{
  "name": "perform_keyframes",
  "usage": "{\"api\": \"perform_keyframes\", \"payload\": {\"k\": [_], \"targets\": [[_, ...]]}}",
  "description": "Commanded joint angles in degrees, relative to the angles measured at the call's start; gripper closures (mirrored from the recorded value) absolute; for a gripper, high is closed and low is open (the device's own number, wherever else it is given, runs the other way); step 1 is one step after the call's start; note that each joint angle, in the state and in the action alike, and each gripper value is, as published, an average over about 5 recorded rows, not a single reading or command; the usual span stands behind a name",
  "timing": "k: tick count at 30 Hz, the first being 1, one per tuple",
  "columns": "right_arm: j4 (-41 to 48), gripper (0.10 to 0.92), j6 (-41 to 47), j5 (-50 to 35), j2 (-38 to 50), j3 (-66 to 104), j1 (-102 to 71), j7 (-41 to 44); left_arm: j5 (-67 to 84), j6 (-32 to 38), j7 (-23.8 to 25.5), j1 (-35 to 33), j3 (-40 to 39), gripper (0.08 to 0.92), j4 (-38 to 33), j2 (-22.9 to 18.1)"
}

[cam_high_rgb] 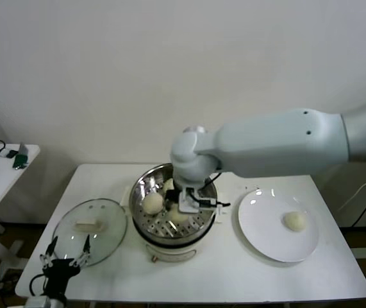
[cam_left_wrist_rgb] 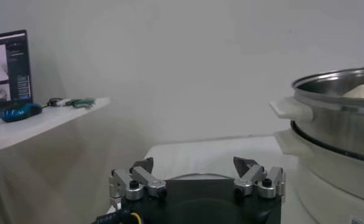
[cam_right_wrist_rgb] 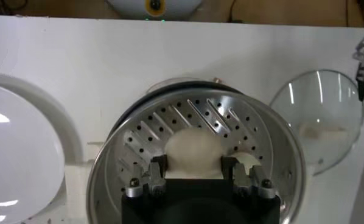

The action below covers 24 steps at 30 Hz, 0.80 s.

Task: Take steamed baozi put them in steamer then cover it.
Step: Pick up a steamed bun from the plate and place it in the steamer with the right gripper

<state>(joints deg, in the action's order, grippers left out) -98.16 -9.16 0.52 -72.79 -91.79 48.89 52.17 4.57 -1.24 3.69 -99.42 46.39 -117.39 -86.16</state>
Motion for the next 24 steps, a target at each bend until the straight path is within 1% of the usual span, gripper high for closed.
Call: {"api": "perform_keyframes", "payload": {"k": [1, 13, 15, 19, 21, 24], "targets": [[1.19, 0.431, 0.18, 2.79, -2.70, -1.22, -5.17, -0.71, 0.01, -0.05, 0.00, 0.00, 0.01, 0.177, 0.05, 0.00], [4.55, 0.421, 0.26, 3.52, -3.31, -0.98, -7.38, -2.37, 0.08, 0.07, -0.03, 0.17, -0.02, 0.177, 0.36, -0.01], [5.24, 0.389, 0.10, 3.18, -3.22, -0.67, -7.44, -2.91, 0.04, 0.08, -0.03, 0.19, -0.06, 0.177, 0.33, -0.05], [6.31, 0.283, -1.08, 1.23, -2.07, 0.62, -6.39, -2.59, -0.17, 0.15, -0.03, 0.16, -0.10, 0.177, 0.35, -0.10], [6.46, 0.236, -1.91, -1.20, -0.74, 1.27, -4.84, -1.33, -0.31, 0.17, -0.03, 0.18, -0.10, 0.177, 0.40, -0.14], [6.82, 0.207, -3.02, -7.93, 2.58, 1.65, -1.08, 3.17, -0.43, 0.12, -0.03, 0.26, -0.18, 0.177, 0.41, -0.19]]}}
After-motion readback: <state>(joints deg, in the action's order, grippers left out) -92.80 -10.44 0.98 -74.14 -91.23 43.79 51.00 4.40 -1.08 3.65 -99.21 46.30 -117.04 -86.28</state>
